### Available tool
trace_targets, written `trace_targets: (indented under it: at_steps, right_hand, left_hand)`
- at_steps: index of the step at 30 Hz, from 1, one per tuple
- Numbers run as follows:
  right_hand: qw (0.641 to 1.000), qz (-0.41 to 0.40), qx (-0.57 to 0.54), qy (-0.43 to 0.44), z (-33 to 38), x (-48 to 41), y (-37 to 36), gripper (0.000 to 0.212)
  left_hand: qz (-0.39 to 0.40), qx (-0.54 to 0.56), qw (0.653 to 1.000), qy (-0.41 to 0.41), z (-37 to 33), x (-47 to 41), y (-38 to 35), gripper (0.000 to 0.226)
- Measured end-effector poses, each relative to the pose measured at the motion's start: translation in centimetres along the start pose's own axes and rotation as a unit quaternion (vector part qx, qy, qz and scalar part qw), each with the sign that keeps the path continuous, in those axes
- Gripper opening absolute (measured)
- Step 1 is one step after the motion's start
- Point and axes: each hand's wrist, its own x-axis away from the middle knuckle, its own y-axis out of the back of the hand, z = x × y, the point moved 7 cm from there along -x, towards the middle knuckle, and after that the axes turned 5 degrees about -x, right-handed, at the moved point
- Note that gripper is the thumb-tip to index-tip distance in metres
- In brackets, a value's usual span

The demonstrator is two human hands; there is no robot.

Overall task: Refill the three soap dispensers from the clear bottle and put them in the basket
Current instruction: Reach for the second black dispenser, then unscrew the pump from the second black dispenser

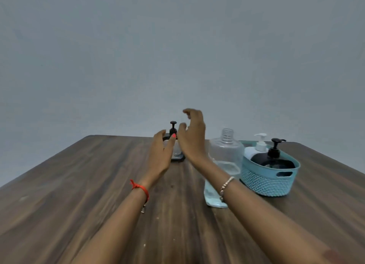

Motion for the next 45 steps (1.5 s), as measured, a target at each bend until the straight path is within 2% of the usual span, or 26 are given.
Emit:
trace_targets:
  at_steps: [3, 6, 9, 11, 12, 13, 14, 15, 21, 26, 30, 34, 37, 39, 45]
  right_hand:
    - [0.989, 0.03, 0.028, -0.144, -6.2, 0.6, -3.6, 0.047]
    - [0.957, 0.021, 0.038, -0.287, -11.7, 0.9, -5.8, 0.054]
    - [0.93, -0.006, 0.019, -0.368, -15.2, 0.7, -7.1, 0.056]
    - [0.919, -0.011, -0.01, -0.395, -16.6, 0.4, -8.1, 0.063]
    - [0.914, -0.01, -0.028, -0.404, -17.2, 0.3, -8.7, 0.068]
    - [0.911, -0.009, -0.047, -0.41, -17.7, 0.3, -9.2, 0.07]
    - [0.909, -0.009, -0.061, -0.413, -18.0, 0.3, -9.6, 0.069]
    - [0.909, -0.01, -0.067, -0.412, -18.2, 0.3, -9.8, 0.066]
    - [0.915, -0.048, -0.022, -0.4, -17.4, 0.4, -8.9, 0.04]
    - [0.928, -0.036, -0.007, -0.371, -14.7, 1.5, -8.3, 0.042]
    - [0.932, 0.029, -0.02, -0.36, -12.5, 3.1, -8.0, 0.044]
    - [0.942, 0.072, -0.02, -0.328, -10.0, 4.6, -6.6, 0.046]
    - [0.97, 0.082, 0.038, -0.227, -7.8, 4.1, -4.8, 0.044]
    - [0.98, 0.075, 0.039, -0.179, -6.6, 3.5, -4.0, 0.037]
    - [0.978, 0.116, 0.004, -0.174, -4.7, 3.5, -2.6, 0.017]
  left_hand:
    - [0.04, -0.007, 0.999, 0.019, 2.9, -1.4, -0.8, 0.021]
    - [0.076, 0.0, 0.996, 0.047, 4.8, -3.0, -2.3, 0.007]
    - [0.105, 0.043, 0.989, 0.092, 9.3, -5.7, -4.3, 0.022]
    - [0.113, 0.07, 0.983, 0.123, 12.2, -7.2, -5.6, 0.006]
    - [0.115, 0.08, 0.982, 0.126, 13.4, -7.8, -6.2, 0.013]
    - [0.116, 0.077, 0.982, 0.126, 14.6, -8.4, -6.8, 0.034]
    - [0.115, 0.082, 0.981, 0.132, 15.3, -8.6, -7.1, 0.048]
    - [0.11, 0.087, 0.981, 0.135, 15.9, -8.9, -7.4, 0.053]
    - [0.059, 0.12, 0.982, 0.135, 15.6, -9.1, -6.7, 0.049]
    - [0.065, 0.154, 0.967, 0.193, 15.2, -7.7, -4.6, 0.056]
    - [0.064, 0.19, 0.956, 0.215, 14.3, -6.3, -2.1, 0.051]
    - [0.076, 0.188, 0.962, 0.184, 12.2, -5.0, -0.3, 0.035]
    - [0.065, 0.203, 0.963, 0.168, 10.6, -3.8, 0.6, 0.035]
    - [0.072, 0.201, 0.964, 0.155, 9.5, -2.9, 0.7, 0.039]
    - [0.076, 0.209, 0.966, 0.131, 7.5, -0.2, 0.7, 0.038]
